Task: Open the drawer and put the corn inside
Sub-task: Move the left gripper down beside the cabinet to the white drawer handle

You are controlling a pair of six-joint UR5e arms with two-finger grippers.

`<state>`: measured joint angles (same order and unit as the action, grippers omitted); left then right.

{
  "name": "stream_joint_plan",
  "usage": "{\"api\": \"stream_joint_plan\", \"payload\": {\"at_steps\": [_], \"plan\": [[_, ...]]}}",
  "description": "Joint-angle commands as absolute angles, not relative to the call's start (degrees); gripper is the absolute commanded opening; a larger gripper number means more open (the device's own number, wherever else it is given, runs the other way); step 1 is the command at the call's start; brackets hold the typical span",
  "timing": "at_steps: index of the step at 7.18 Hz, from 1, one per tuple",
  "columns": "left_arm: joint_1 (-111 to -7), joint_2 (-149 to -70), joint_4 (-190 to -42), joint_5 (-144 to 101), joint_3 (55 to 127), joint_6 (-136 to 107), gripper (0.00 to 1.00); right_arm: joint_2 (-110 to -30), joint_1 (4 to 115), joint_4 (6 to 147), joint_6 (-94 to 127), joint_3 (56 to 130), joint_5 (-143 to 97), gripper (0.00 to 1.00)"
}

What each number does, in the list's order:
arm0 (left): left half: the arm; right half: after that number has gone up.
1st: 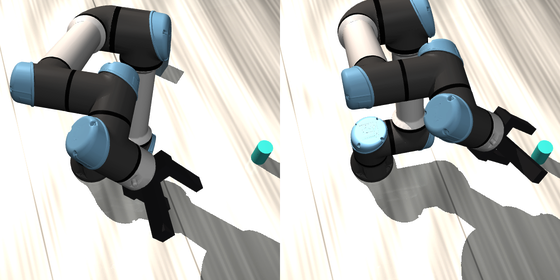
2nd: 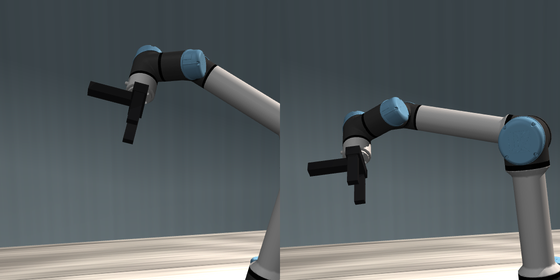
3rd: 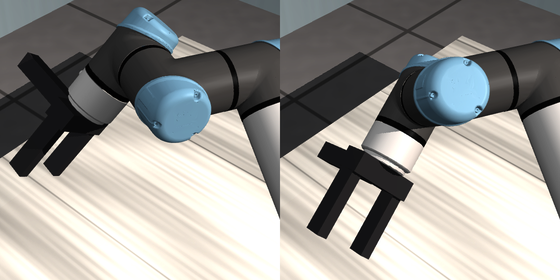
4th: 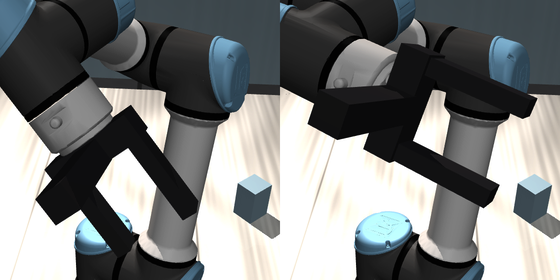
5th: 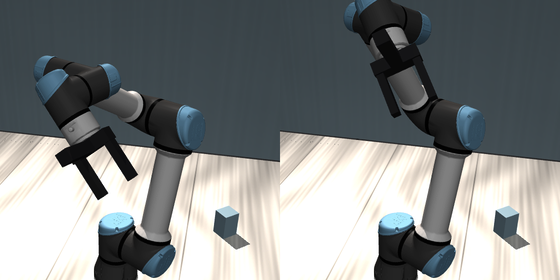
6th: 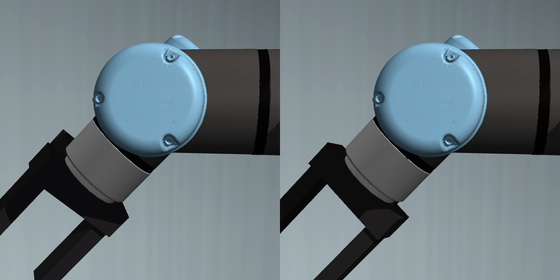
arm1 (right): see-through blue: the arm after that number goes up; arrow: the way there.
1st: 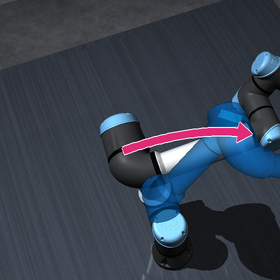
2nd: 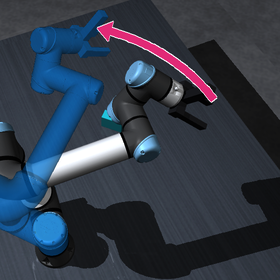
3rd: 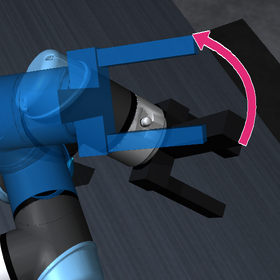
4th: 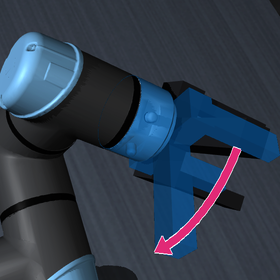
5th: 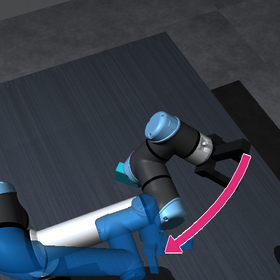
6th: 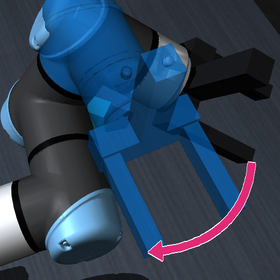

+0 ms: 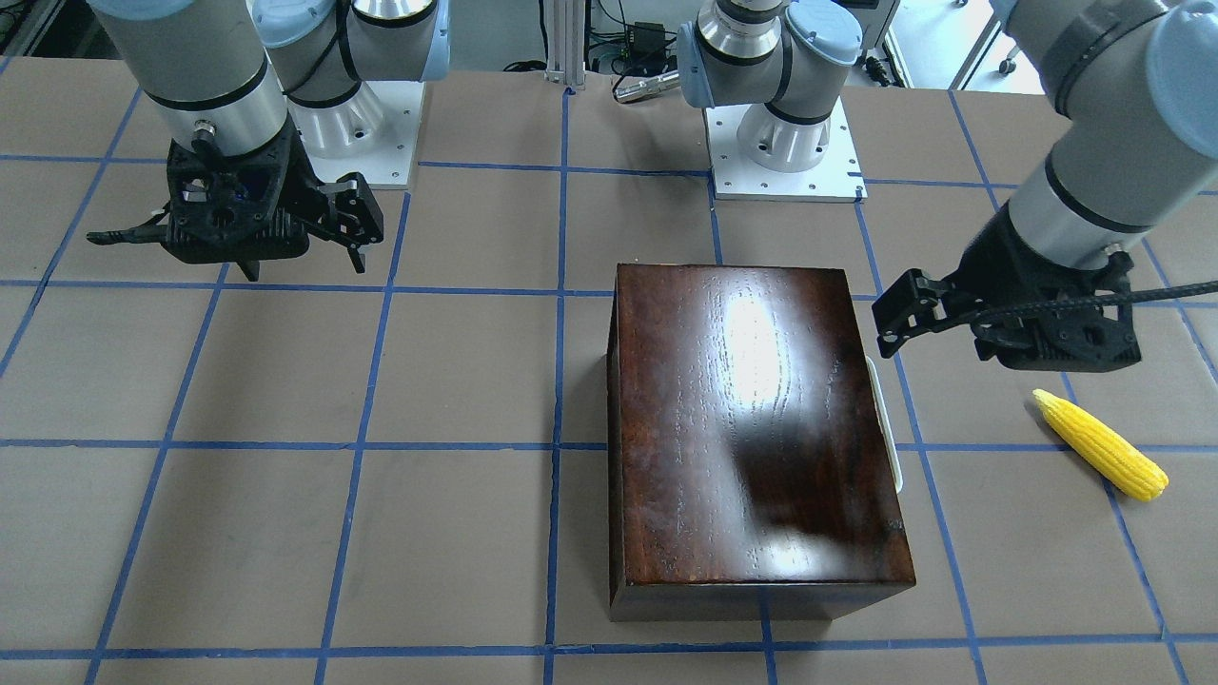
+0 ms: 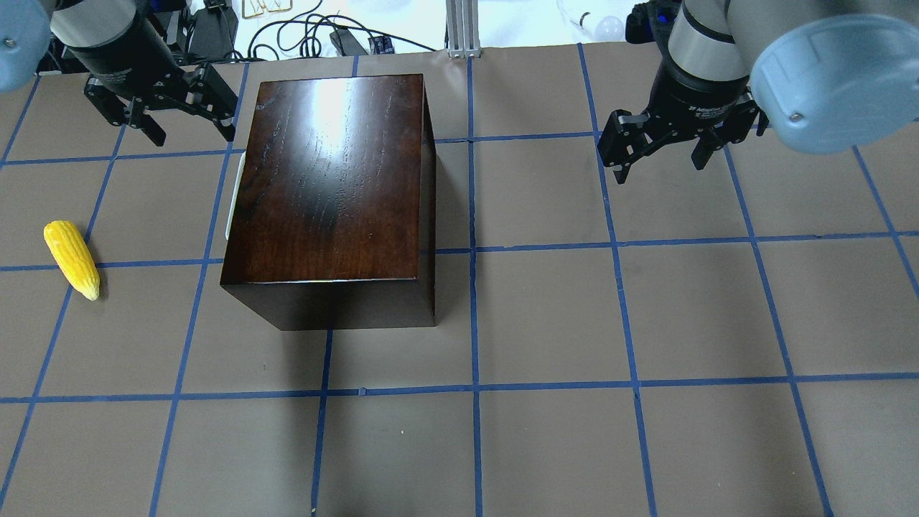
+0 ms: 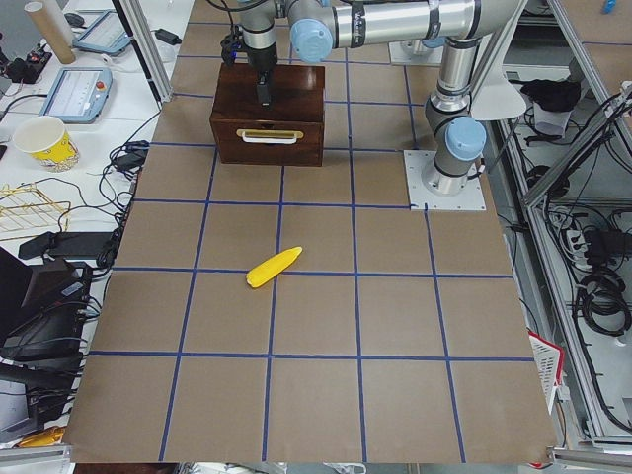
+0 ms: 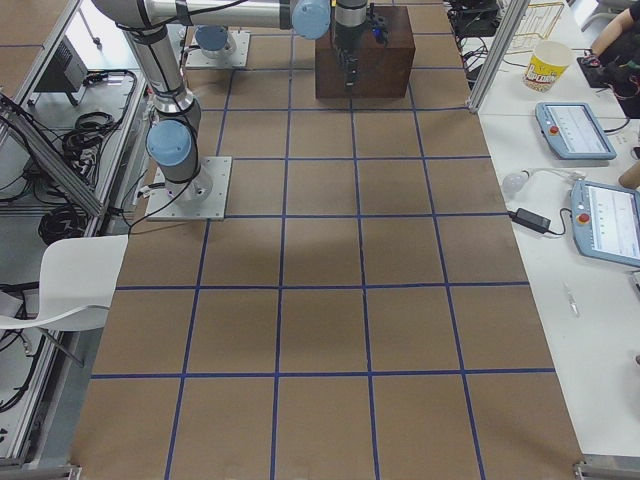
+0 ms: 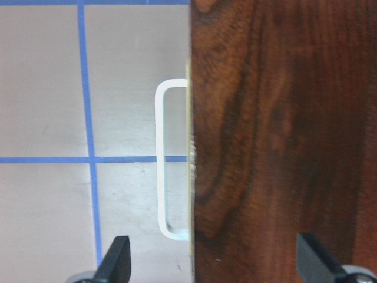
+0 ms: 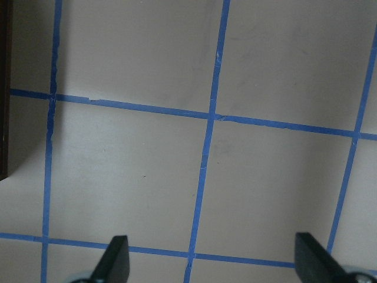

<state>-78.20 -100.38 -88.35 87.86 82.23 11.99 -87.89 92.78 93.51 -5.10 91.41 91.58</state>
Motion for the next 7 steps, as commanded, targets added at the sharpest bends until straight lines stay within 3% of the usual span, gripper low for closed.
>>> {"api": "stream_joint_plan", "payload": {"at_steps": [1, 7], "plan": [[-72.0, -101.8, -88.1, 85.5, 82.4, 18.7, 1.0, -87.9, 92.7, 93.5, -5.1, 91.4, 91.6, 1.0], [-68.2, -108.7, -83.1, 80.0, 83.2, 34.4, 1.0, -87.9, 92.9, 93.5, -5.1, 91.4, 91.6, 1.0]]}}
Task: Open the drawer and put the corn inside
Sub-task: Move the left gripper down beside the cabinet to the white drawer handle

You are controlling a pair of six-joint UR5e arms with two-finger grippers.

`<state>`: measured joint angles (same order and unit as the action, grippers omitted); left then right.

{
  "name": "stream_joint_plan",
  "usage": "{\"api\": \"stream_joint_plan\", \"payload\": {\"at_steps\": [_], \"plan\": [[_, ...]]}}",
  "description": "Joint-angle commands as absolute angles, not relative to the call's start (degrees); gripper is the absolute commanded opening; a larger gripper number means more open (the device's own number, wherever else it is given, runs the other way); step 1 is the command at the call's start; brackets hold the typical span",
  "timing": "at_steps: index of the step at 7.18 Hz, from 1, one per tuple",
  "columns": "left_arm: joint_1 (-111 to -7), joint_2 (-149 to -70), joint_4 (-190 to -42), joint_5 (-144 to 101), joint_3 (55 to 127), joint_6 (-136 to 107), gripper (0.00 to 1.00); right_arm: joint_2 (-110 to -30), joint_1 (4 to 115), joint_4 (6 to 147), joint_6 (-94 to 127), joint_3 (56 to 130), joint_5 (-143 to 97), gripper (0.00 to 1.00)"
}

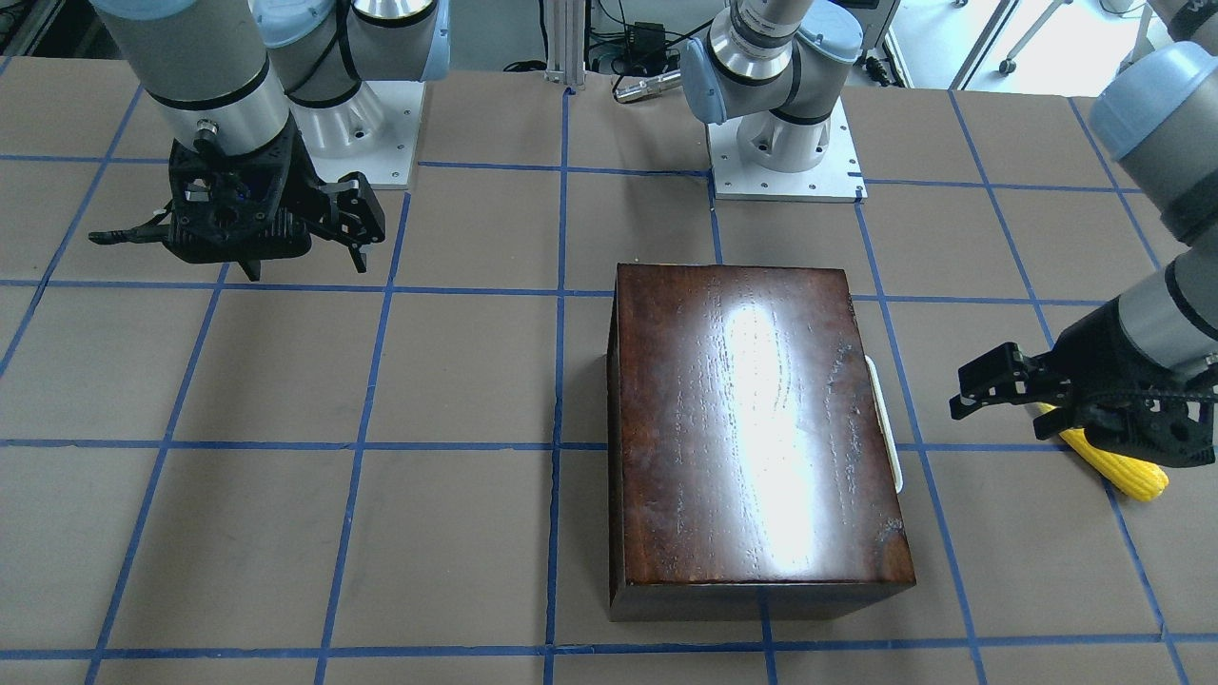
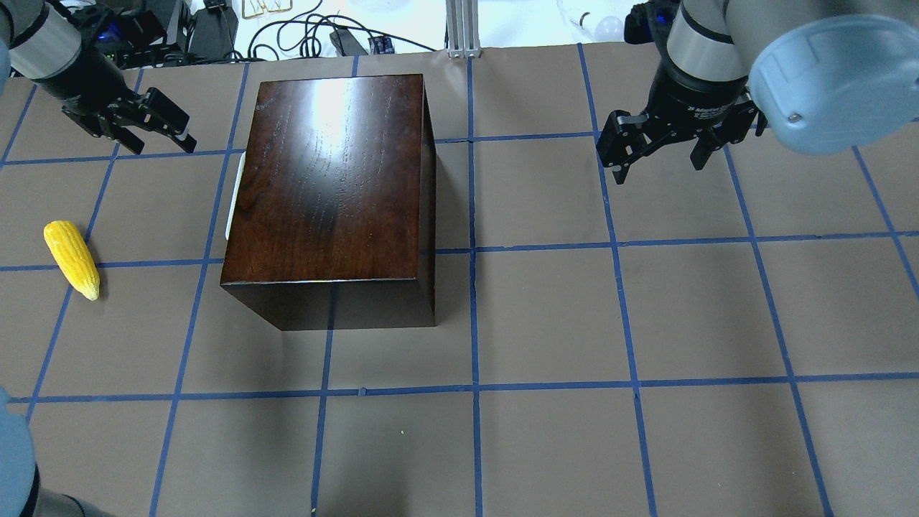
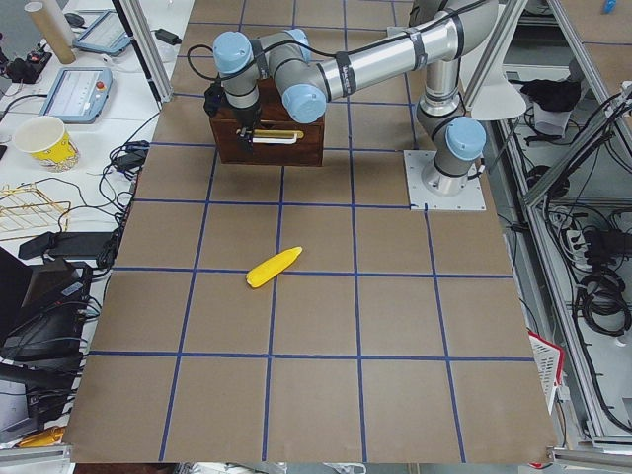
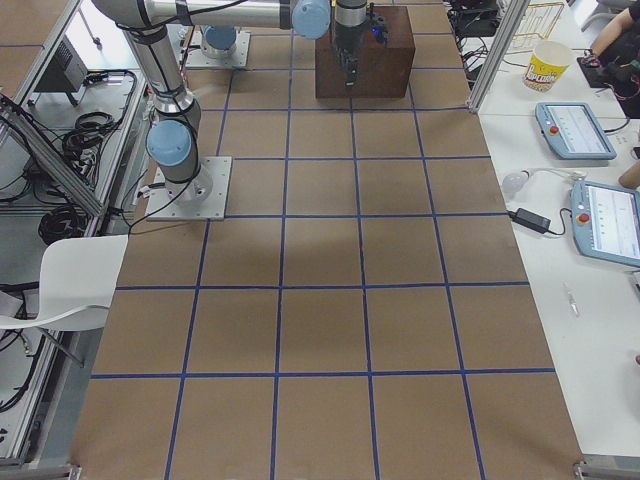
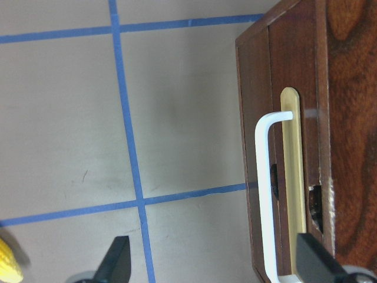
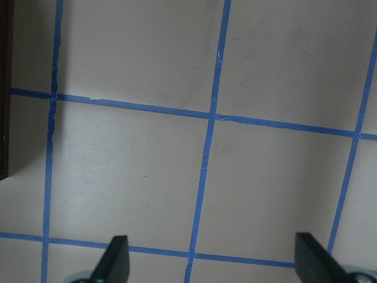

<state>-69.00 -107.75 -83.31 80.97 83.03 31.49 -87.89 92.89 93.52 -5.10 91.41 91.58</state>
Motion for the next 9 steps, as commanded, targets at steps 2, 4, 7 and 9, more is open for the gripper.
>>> {"api": "stream_joint_plan", "payload": {"at_steps": [2, 4, 7, 9], "plan": [[-65.8, -109.4, -82.9, 74.6, 87.0, 35.2, 1.0, -87.9, 92.9, 93.5, -5.1, 91.4, 91.6, 1.0], [-66.1, -110.0, -80.3, 70.7, 89.8, 34.5, 1.0, -87.9, 92.9, 93.5, -5.1, 91.4, 91.6, 1.0], [-66.6, -111.4, -80.3, 69.0, 90.2, 34.5, 1.0, -87.9, 92.9, 93.5, -5.1, 91.4, 91.6, 1.0], [-66.7, -111.9, -80.2, 68.9, 90.1, 34.4, 1.0, -87.9, 92.9, 93.5, -5.1, 91.4, 91.6, 1.0]]}}
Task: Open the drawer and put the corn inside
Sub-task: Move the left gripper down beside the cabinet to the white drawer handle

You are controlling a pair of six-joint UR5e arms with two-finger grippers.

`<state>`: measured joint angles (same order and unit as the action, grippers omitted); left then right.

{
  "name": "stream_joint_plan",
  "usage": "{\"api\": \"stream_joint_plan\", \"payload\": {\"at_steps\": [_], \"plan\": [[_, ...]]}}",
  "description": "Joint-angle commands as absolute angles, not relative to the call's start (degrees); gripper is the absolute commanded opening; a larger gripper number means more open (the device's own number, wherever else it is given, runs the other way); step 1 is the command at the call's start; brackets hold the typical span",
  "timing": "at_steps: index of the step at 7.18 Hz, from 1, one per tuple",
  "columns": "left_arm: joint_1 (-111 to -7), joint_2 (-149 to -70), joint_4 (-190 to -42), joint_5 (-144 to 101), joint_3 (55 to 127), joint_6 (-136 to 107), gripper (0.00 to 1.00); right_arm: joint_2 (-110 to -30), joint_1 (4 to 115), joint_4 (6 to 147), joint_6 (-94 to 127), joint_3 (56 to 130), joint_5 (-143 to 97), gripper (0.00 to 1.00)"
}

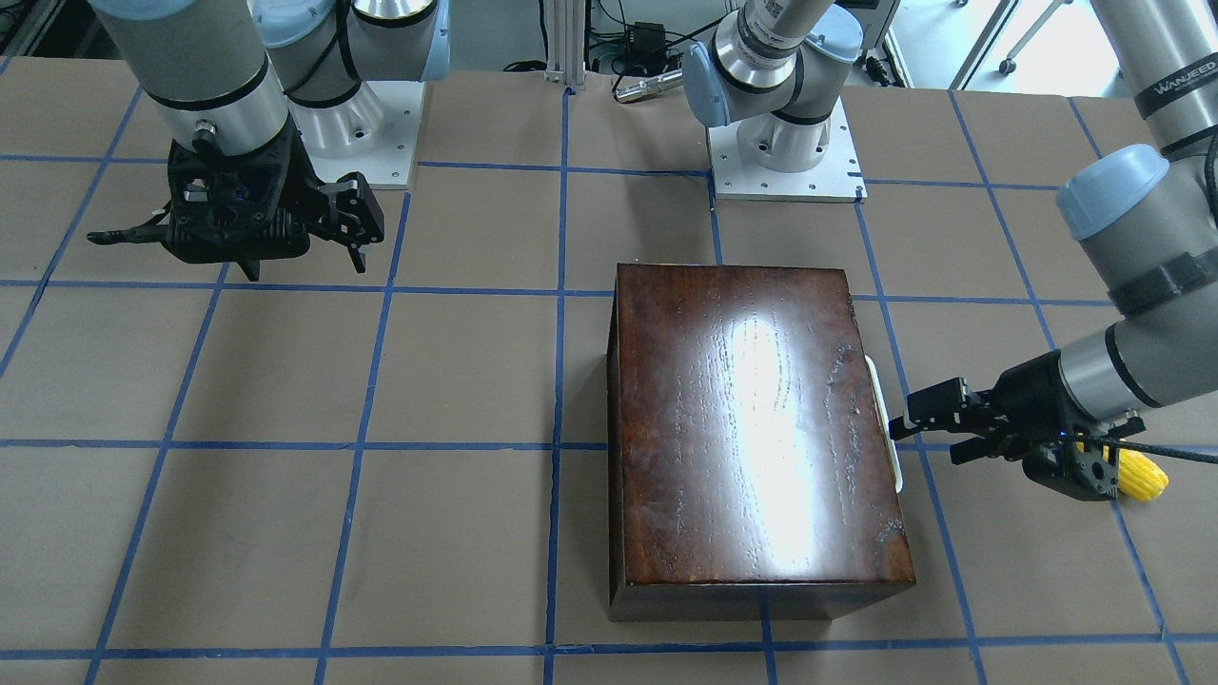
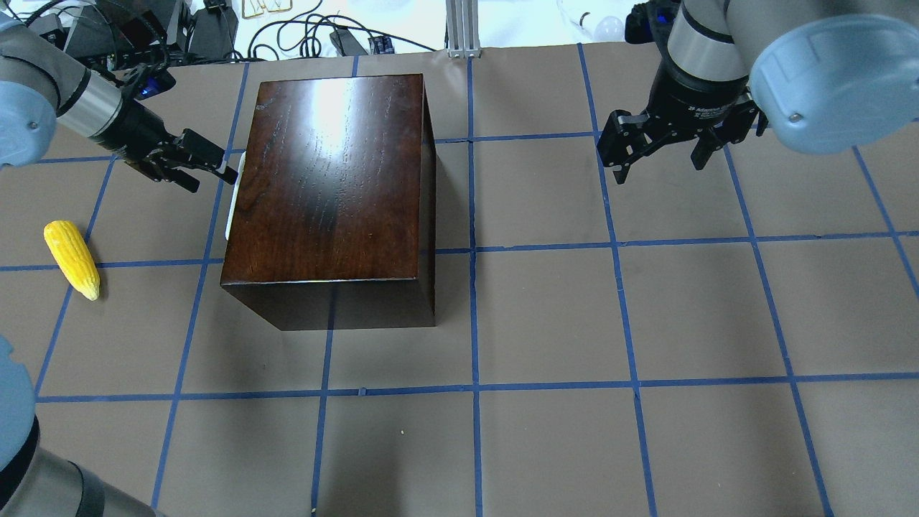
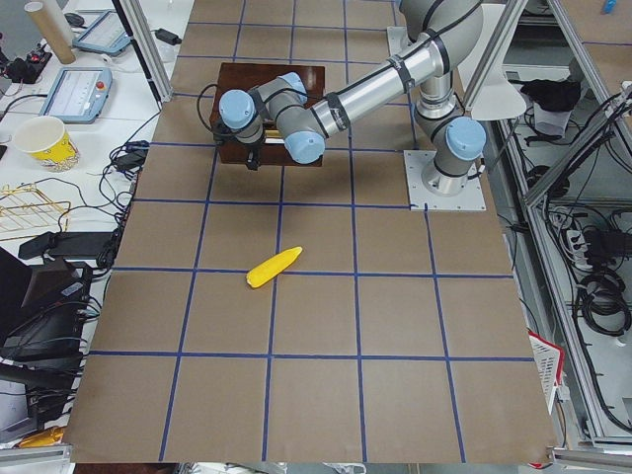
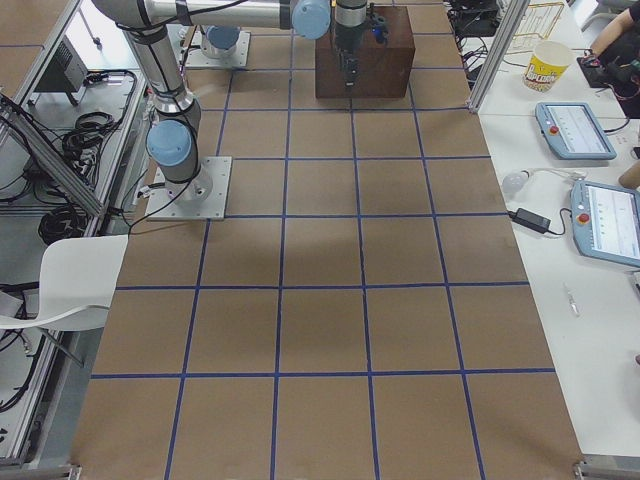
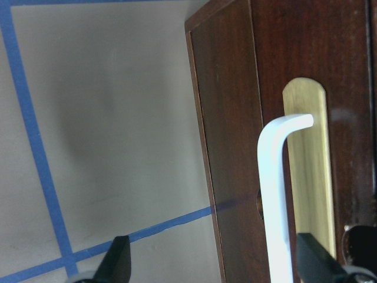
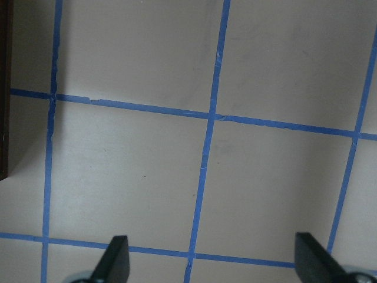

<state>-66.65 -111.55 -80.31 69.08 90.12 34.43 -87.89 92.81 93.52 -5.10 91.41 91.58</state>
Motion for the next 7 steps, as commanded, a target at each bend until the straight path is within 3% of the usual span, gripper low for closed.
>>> {"api": "stream_joint_plan", "payload": {"at_steps": [1, 7], "plan": [[-66.7, -112.1, -80.3, 67.3, 90.2, 34.4, 1.0, -87.9, 92.9, 93.5, -5.1, 91.4, 91.6, 1.0], [-66.8, -114.3, -79.5, 67.2, 90.4, 34.4, 1.0, -87.9, 92.9, 93.5, -5.1, 91.4, 91.6, 1.0]]}}
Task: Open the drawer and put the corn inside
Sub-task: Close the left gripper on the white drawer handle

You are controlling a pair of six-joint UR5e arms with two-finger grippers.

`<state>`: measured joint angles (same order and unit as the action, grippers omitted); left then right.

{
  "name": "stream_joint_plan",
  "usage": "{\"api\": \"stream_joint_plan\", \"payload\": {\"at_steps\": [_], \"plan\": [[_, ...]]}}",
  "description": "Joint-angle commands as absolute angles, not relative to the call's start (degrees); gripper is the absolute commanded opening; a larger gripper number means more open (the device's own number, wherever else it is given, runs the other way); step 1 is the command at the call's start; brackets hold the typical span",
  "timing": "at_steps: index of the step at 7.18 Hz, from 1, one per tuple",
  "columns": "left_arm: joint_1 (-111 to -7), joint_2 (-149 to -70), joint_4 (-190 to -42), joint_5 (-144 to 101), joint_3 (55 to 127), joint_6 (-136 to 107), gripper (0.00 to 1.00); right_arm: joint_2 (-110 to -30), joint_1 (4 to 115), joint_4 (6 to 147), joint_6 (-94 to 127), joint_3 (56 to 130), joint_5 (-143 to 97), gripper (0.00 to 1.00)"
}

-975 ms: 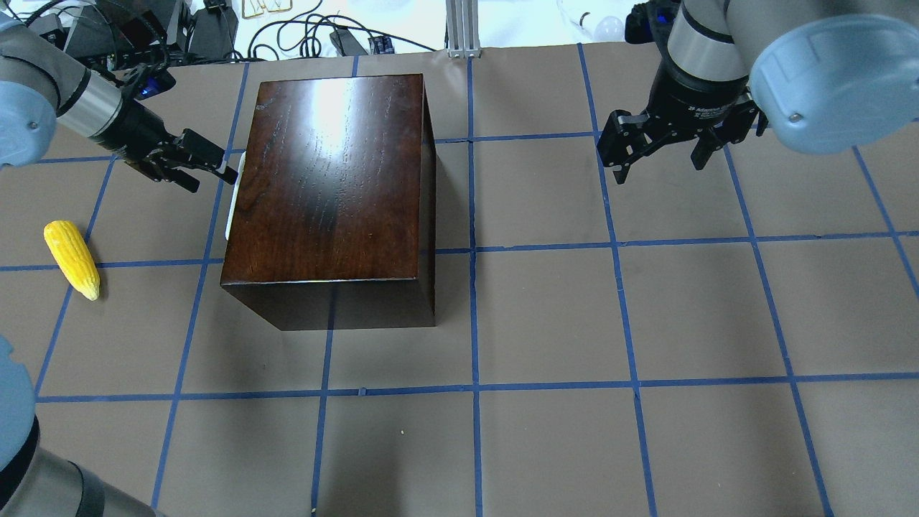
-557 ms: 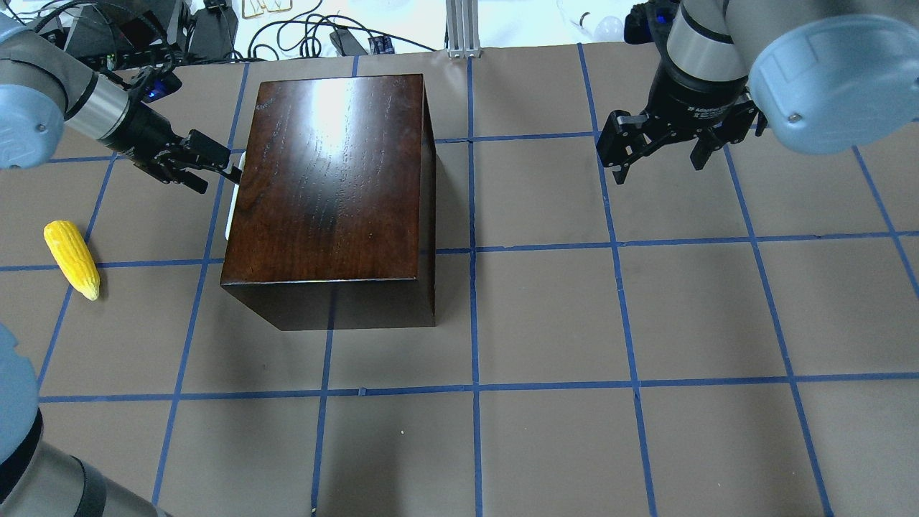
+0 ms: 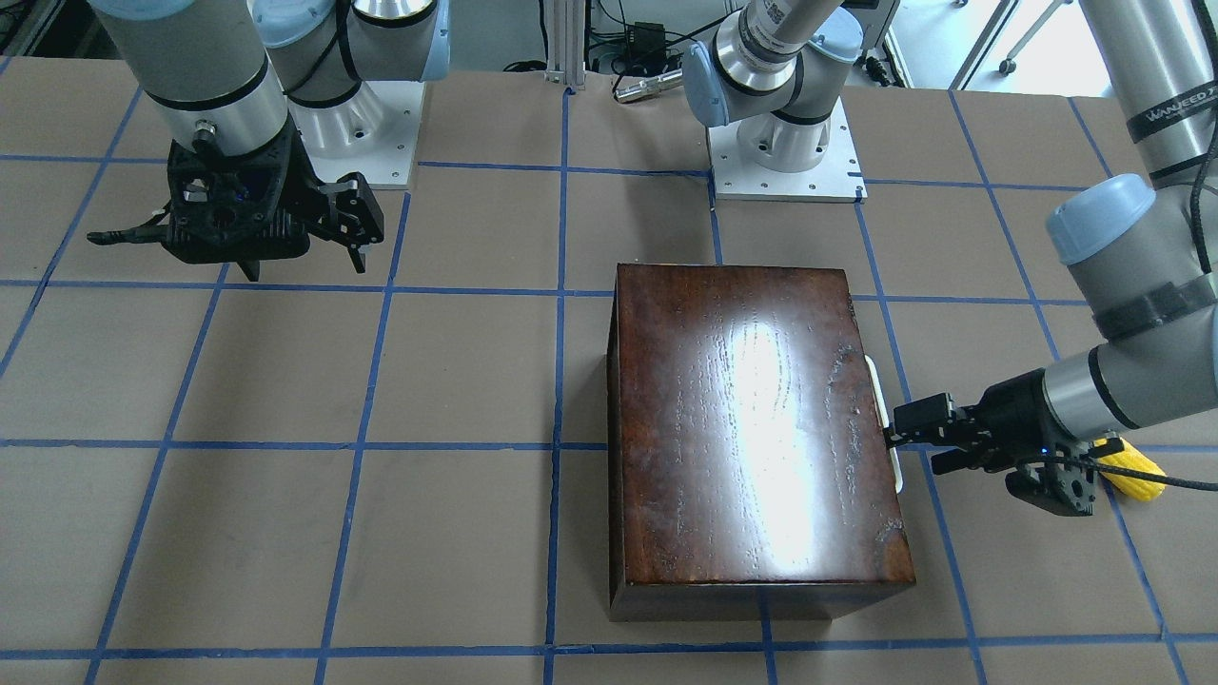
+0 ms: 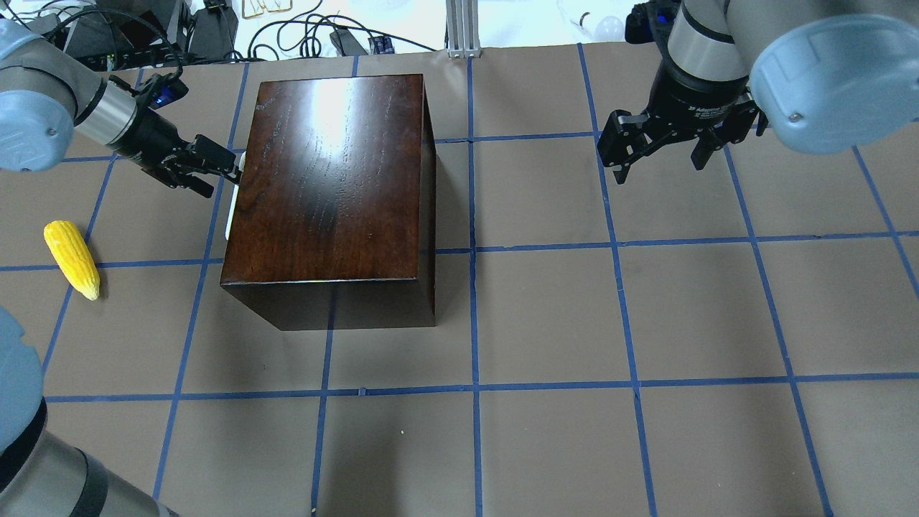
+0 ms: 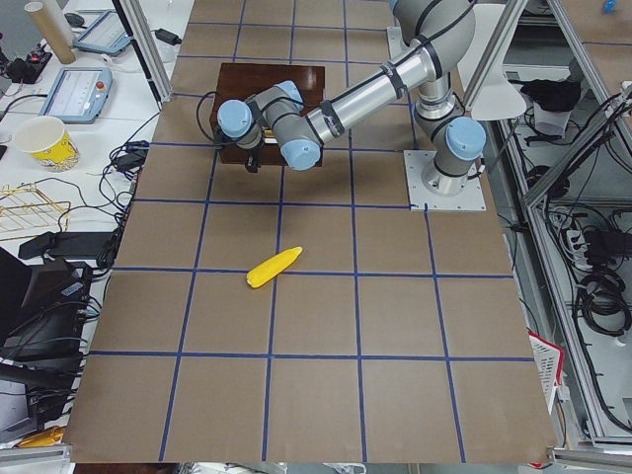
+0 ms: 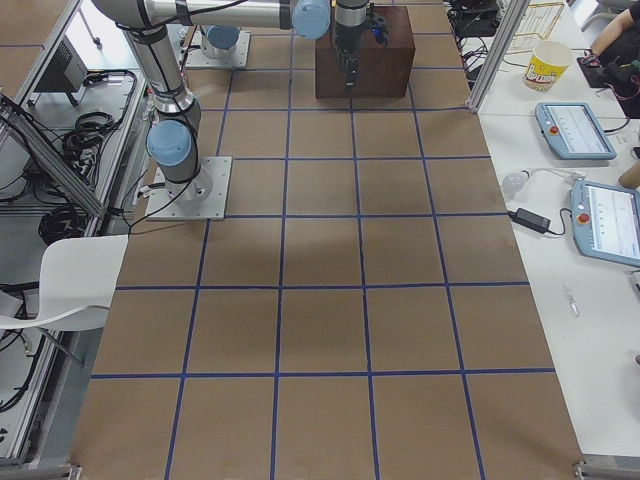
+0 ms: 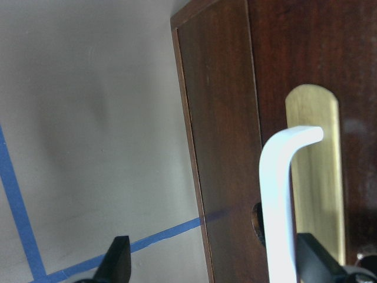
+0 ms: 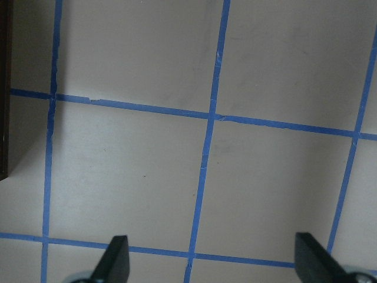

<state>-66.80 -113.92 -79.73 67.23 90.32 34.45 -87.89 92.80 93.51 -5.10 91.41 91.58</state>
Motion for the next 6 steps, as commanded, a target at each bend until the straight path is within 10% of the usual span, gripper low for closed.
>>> {"api": "stream_joint_plan", "payload": {"at_steps": [1, 6], "plan": [[-66.8, -114.6, -79.5, 67.3, 90.3, 34.5, 1.0, -87.9, 92.7, 93.5, -5.1, 91.4, 91.6, 1.0], [-66.5, -115.0, -77.8, 67.7, 89.8, 34.9, 1.0, -87.9, 92.9, 93.5, -5.1, 91.4, 91.6, 1.0]]}}
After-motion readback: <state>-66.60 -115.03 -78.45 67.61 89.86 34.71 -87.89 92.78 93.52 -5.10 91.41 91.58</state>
